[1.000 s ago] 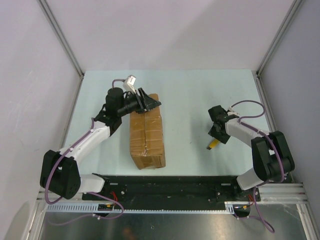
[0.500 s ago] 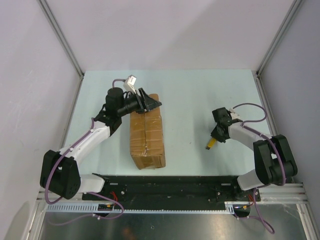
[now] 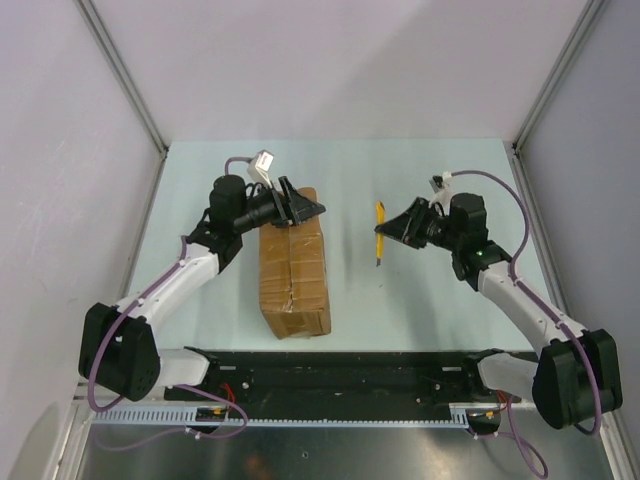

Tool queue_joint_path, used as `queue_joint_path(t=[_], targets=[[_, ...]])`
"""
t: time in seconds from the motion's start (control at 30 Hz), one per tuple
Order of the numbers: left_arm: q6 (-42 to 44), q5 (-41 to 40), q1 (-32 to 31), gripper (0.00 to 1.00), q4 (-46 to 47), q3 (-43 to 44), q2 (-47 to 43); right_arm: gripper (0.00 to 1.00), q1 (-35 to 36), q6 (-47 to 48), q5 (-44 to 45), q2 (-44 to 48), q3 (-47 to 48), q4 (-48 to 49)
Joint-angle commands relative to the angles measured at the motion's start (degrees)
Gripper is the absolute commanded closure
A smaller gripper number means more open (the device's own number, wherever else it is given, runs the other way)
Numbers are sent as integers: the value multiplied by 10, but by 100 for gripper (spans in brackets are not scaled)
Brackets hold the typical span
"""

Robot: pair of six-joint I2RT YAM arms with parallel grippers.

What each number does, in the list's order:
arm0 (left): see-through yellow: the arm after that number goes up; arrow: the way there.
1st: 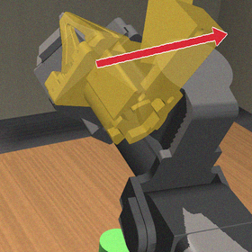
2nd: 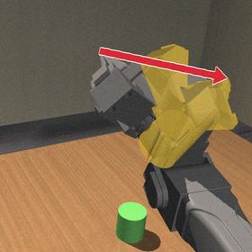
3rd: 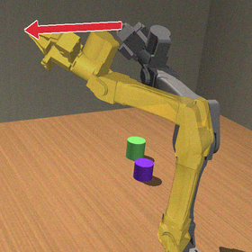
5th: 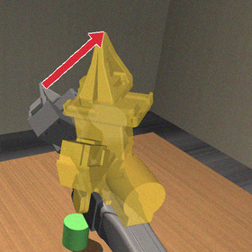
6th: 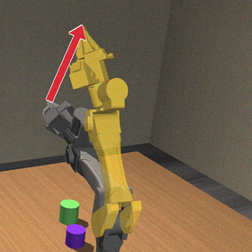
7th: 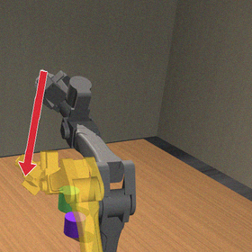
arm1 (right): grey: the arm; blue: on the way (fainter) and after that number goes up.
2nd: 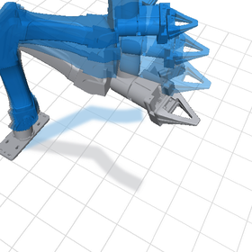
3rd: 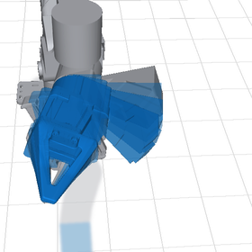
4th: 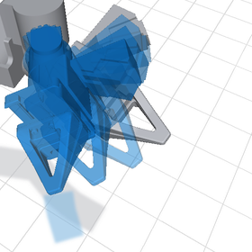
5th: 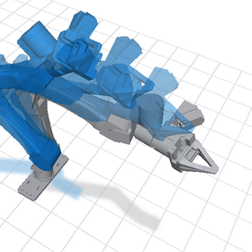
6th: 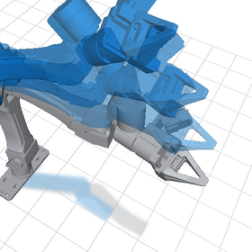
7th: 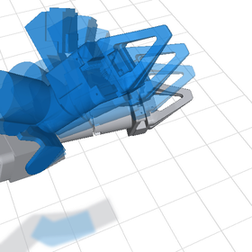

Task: Unpack the express box
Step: Pick up the knife from the center of the board.

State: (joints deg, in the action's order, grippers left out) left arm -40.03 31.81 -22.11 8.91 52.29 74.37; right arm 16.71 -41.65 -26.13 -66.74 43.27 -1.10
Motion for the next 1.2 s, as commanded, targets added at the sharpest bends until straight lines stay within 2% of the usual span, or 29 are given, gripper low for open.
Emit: queue_joint_path(t=[0.0, 0.03, 0.23, 0.43, 0.67, 0.83, 0.97, 1.17], targets=[[20, 34, -2, 29, -59, -6, 2, 100, 1, -101, -263, -3, 21, 204], [23, 40, -2, 28, -59, -4, 1, 100, 2, -123, -280, -7, 21, 255], [70, 95, -1, 21, -50, 4, -12, 100, 7, -270, -342, -46, 21, 420], [124, 134, -1, 18, -28, -9, -27, 100, 35, -379, -369, -106, 21, 534], [111, 150, -1, 18, 6, -30, -59, 100, 93, -439, -376, -161, 21, 618], [127, 177, -1, 15, 23, -34, -85, 100, 107, -455, -374, -183, 21, 626], [145, 231, -2, 12, 33, -57, -85, 100, 107, -467, -376, -192, 21, 635], [153, 294, -2, 13, 39, -76, -70, 100, 113, -532, -392, -226, 21, 682]])
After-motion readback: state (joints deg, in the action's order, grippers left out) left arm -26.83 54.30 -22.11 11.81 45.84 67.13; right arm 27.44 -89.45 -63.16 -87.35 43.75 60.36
